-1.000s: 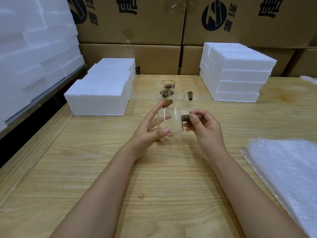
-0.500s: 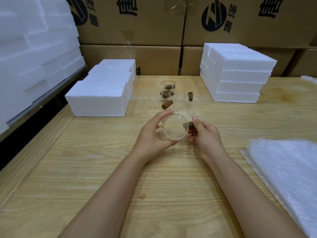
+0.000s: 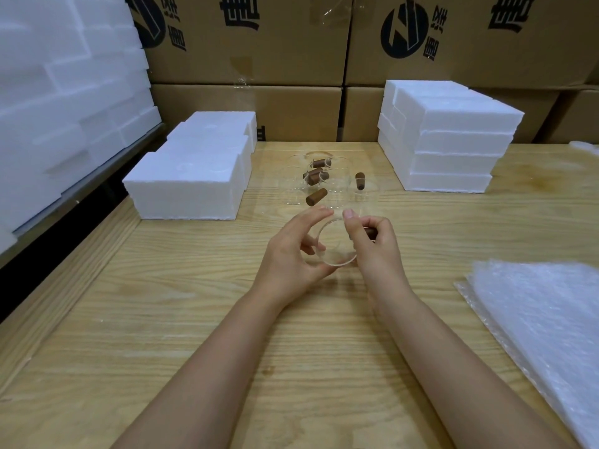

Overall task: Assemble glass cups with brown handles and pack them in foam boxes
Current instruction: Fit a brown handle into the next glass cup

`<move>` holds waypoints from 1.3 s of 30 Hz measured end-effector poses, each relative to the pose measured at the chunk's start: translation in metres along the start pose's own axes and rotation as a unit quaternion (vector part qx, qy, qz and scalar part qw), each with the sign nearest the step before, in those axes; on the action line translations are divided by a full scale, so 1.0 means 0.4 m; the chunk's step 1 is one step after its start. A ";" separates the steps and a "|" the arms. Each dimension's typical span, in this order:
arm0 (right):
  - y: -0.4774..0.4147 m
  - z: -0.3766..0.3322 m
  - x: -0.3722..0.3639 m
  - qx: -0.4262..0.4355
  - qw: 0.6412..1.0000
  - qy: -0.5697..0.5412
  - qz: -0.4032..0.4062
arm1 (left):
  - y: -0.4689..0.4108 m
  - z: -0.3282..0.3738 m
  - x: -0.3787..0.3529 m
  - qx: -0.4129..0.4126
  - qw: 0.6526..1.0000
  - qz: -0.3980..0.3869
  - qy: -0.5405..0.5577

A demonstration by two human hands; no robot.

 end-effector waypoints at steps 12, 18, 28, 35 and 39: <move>-0.009 0.019 -0.012 0.023 0.992 0.110 -0.065 | -0.001 -0.012 -0.006 0.029 0.999 0.011 -0.014; -0.005 0.011 -0.009 0.078 0.974 0.185 -0.107 | 0.000 -0.037 0.013 0.123 0.991 0.036 0.050; -0.005 -0.009 0.004 0.118 0.977 0.104 -0.145 | -0.005 -0.063 0.031 0.193 0.966 0.019 0.169; -0.013 -0.011 0.014 0.115 0.983 0.080 -0.122 | -0.006 -0.057 0.026 0.175 0.973 0.012 0.147; -0.019 0.003 0.007 0.084 0.989 0.089 -0.081 | -0.003 -0.057 0.016 0.170 0.977 0.011 0.125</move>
Point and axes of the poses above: each hand's wrist, its own y-axis away from the middle knuckle, its own x-axis out of the back of the hand, z = x × y, the point moved 5 cm from there along -y, towards the middle knuckle, and after that the axes turned 9 degrees about y, right-handed, at the moved point
